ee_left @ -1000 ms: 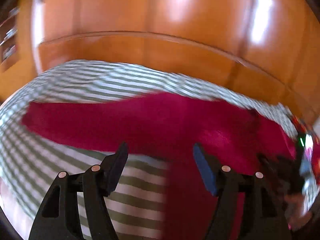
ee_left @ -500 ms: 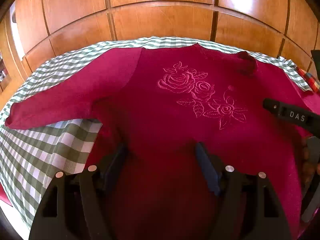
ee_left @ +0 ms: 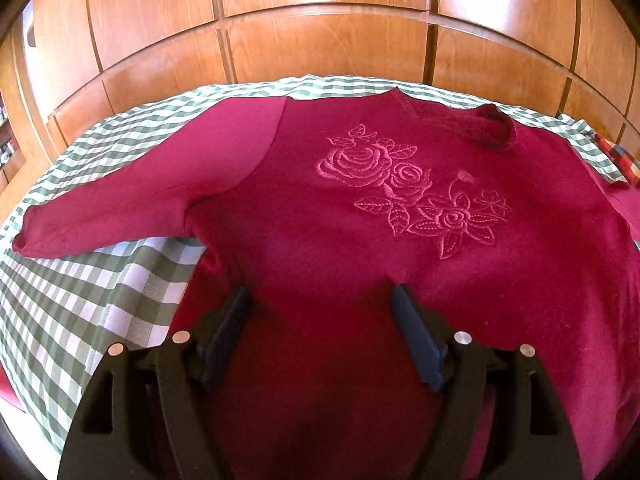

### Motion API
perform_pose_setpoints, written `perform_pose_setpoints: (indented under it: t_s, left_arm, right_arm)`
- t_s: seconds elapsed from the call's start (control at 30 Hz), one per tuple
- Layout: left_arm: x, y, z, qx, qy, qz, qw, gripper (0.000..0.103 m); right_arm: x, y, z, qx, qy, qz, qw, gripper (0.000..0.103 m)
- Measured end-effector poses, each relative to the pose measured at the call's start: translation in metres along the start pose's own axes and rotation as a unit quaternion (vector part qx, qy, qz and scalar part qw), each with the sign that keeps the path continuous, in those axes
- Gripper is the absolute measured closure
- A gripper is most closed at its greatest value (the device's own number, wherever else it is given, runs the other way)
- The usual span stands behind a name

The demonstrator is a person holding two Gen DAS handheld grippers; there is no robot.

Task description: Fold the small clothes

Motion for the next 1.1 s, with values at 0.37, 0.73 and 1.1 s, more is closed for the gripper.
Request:
perform_pose_setpoints:
  t_s: [0.37,0.73,1.1]
  left_arm:
    - [0.002,-0.001,0.001,0.001,0.002,0.013,0.9999,0.026]
    - [0.002,-0.001,0.001,-0.001,0.003,0.013,0.9999,0.025]
    - [0.002,0.0,0.002,-0.004,0.002,0.01,0.9999,0.024]
  right_arm:
    - [0.006,-0.071,-0.02,0.043,0.016,-0.043,0.998,0.015]
    - [0.03,-0.232,0.009,0.229,0.022,-0.047,0.972,0.05]
    - [0.107,-0.318,0.034,0.366,0.072,-0.043,0.927,0.058]
Point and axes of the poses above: each gripper's, at about its wrist camera, not at the fingertips, and x roughly the way its jaws point, y to its left, z to its top, the point moved 5 cm from there along x, roughly the way its jaws point, and after that the axes turned 5 degrees about x, right-handed, at the moved point
